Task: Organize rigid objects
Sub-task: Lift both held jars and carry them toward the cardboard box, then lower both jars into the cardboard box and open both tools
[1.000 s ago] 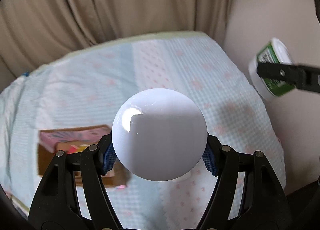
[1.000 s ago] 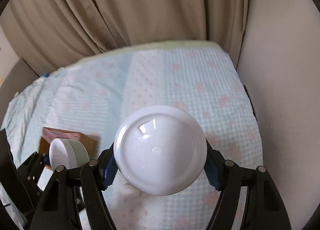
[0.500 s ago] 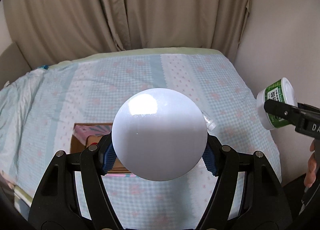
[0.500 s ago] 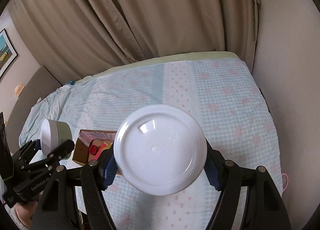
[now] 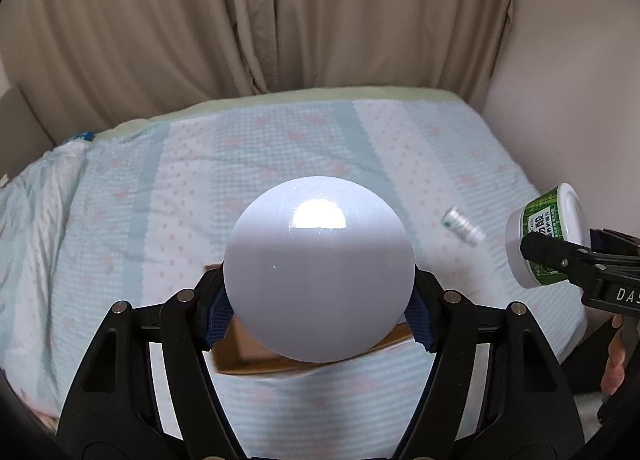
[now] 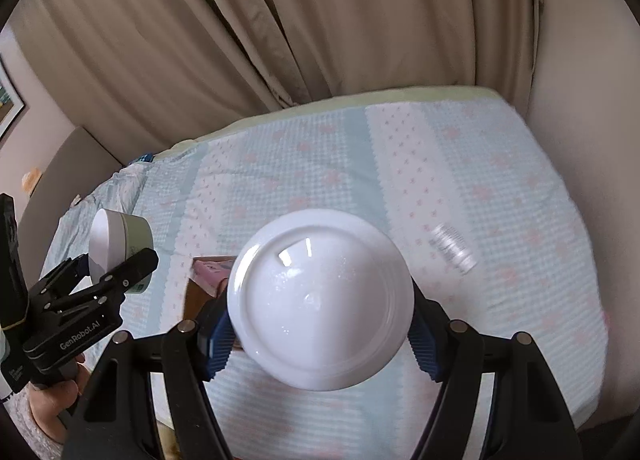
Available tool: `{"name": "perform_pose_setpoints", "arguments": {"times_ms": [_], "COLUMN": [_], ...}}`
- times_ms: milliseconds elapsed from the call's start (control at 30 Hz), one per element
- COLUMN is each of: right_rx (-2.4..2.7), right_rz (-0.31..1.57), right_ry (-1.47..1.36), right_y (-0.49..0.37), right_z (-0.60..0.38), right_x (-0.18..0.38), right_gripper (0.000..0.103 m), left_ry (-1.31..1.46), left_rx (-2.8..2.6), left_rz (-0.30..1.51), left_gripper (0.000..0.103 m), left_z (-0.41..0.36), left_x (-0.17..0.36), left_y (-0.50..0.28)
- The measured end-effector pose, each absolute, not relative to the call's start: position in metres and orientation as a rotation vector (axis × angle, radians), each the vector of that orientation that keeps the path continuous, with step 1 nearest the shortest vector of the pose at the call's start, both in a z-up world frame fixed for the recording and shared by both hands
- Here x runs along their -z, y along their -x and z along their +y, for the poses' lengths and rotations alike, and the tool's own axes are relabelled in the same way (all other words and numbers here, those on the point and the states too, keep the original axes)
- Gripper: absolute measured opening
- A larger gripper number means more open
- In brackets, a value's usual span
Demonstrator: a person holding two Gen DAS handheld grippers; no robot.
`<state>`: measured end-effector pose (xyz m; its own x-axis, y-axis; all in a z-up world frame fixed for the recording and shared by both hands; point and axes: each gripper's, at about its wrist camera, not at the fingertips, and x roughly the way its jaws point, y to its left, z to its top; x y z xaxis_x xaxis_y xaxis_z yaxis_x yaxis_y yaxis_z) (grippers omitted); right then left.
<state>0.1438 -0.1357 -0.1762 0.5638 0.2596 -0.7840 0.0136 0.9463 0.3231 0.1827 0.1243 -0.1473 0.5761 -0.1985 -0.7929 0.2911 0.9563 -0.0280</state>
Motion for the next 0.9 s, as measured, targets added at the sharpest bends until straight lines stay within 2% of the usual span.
{"name": "perform_pose_setpoints", "arguments": {"times_ms": [333,733,900], "right_rx": [-0.157,-0.306,-0.339], "right_rz": [1.142,1.344,1.369], "right_ry": [-0.287,-0.042,-0.041], "right_y": [-0.181,-0.216,-0.217], "right_z": [-0.038,0.031,0.036], "right_x": [0.246,0.369,0.392], "right_gripper": [0.069,0.069,0.069], "left_ry": [-0.181,-0.198,-0.212], "left_rx": [0.301,0.327,0.332], "left_rz": [1.062,1.263,1.308], "left_gripper": [0.068,0.068,0.068], "left_z": [0.188,0.181,0.175], "left_x": [0.228,0.353,0.376], "left_y": [-0.239,-0.285,-0.293]}}
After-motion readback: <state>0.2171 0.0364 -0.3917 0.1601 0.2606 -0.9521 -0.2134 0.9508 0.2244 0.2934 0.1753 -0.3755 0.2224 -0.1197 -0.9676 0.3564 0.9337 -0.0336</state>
